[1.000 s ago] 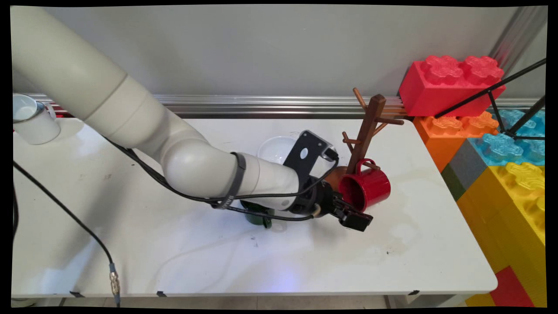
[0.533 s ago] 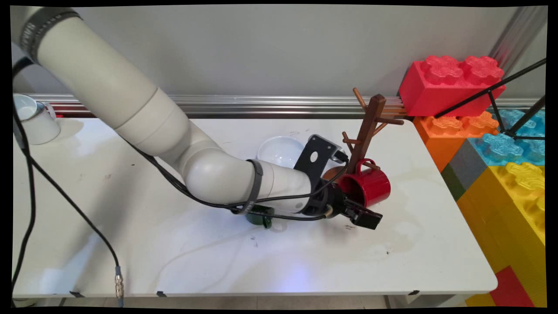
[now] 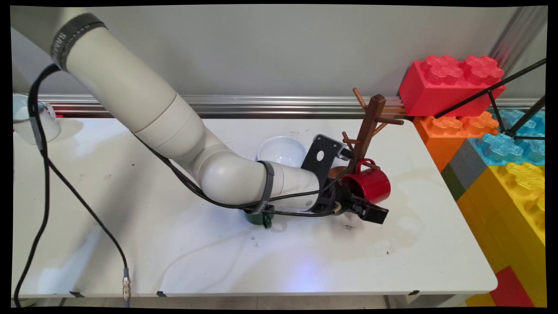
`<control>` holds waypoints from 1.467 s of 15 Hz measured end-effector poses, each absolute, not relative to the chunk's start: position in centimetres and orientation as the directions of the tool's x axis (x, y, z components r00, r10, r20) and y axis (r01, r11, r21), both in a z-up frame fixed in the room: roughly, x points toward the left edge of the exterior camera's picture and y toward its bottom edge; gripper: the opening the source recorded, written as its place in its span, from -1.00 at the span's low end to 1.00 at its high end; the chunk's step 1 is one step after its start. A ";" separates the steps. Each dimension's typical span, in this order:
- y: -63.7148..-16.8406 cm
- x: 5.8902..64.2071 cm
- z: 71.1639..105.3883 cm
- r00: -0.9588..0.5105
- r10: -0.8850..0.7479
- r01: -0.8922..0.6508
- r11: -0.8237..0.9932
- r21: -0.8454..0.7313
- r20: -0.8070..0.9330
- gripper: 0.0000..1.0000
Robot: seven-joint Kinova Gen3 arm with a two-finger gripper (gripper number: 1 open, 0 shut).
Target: Pick up the red mug from the rack
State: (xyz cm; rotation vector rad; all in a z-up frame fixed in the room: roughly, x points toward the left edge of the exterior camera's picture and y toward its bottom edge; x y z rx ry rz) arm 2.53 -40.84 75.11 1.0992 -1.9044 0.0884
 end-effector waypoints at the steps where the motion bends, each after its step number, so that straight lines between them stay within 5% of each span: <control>1: -41.0 2.4 75.0 -0.186 -0.657 -0.721 0.596 0.353 0.731 1.00; 20: -42.1 2.3 74.8 -0.133 -0.679 -0.731 0.559 0.391 0.722 1.00; 21: -42.2 2.3 74.8 -0.133 -0.679 -0.730 0.560 0.392 0.722 -1.00; 22: -42.3 2.3 74.8 -0.133 -0.679 -0.729 0.560 0.393 0.722 -1.00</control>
